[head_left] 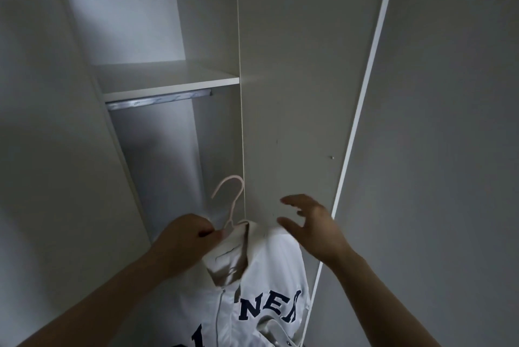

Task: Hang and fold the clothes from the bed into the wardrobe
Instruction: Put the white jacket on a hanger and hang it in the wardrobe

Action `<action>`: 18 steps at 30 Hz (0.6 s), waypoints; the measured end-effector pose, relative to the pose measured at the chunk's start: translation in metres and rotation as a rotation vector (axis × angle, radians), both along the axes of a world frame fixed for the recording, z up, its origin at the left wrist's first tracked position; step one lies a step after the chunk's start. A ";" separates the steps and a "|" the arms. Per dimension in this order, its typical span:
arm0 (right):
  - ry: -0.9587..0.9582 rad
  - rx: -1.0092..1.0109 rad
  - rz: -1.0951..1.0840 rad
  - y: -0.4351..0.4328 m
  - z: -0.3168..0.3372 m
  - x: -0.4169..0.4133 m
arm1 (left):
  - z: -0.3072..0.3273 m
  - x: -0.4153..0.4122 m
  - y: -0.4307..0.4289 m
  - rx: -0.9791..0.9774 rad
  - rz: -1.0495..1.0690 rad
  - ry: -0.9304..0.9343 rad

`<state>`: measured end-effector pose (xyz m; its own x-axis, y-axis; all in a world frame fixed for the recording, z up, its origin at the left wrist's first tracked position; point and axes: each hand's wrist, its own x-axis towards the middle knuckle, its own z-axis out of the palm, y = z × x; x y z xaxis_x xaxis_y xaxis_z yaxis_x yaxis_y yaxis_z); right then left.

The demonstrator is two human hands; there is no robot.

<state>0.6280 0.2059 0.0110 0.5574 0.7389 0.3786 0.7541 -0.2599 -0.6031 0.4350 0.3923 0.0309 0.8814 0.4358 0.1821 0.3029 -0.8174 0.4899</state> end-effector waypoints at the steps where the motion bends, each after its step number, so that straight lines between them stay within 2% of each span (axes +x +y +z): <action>1: -0.016 -0.080 0.064 0.003 -0.002 -0.004 | 0.001 -0.002 0.000 0.010 -0.016 -0.005; 3: -0.018 -0.156 0.158 0.008 -0.005 -0.014 | 0.003 -0.007 0.000 0.025 -0.040 -0.019; 11: 0.019 -0.095 0.290 0.032 -0.004 -0.048 | 0.020 -0.018 0.008 0.025 -0.150 -0.044; 18: 0.254 0.056 0.222 0.041 -0.015 -0.070 | 0.019 -0.025 0.033 0.021 -0.181 -0.068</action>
<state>0.5581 0.2465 -0.0043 0.4671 0.8345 0.2921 0.6127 -0.0674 -0.7874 0.4101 0.4255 0.0497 0.9303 0.2669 0.2515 0.1169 -0.8659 0.4864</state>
